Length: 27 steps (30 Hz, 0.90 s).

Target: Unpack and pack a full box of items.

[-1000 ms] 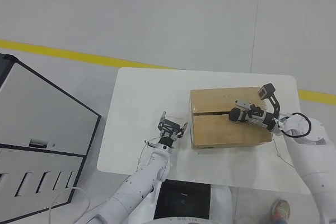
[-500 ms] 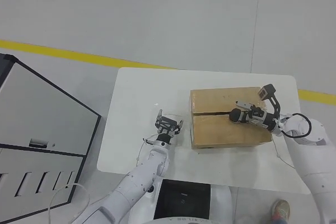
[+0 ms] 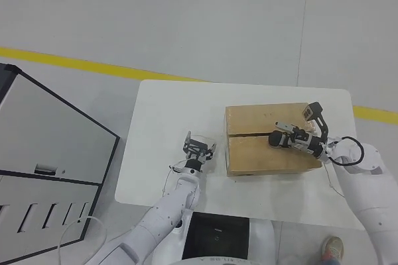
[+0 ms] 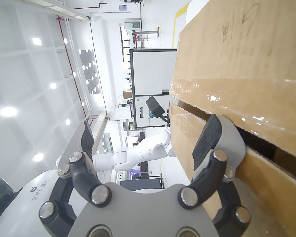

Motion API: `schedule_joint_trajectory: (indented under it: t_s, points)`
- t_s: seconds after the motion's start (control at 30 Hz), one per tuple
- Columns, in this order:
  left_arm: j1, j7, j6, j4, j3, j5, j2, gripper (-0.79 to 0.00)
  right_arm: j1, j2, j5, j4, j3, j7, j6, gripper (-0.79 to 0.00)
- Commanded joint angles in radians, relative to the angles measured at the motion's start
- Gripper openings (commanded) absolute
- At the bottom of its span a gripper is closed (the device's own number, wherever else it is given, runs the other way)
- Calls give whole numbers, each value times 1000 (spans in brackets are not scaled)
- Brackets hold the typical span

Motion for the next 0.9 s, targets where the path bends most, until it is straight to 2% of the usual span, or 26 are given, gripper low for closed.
schedule_joint_trajectory:
  t_s: [0.0,0.13,0.43,0.73,0.87]
  points:
    - [-8,4,-12,5,2,-19,-6,0,-1,1,-4,1,5,-5,5,0]
    - [-20,28,-4,11,11,-31,-18,0,8,4,-3,15,19,4,10,0]
    - [-43,101,81,35,6,-31,-37,0,25,3,6,47,20,32,-4,0]
    - [-29,179,105,2,-39,-59,-39,0,25,2,13,51,19,36,-7,0]
    - [-11,178,100,-21,-51,-49,-36,0,26,1,17,54,17,37,-7,0]
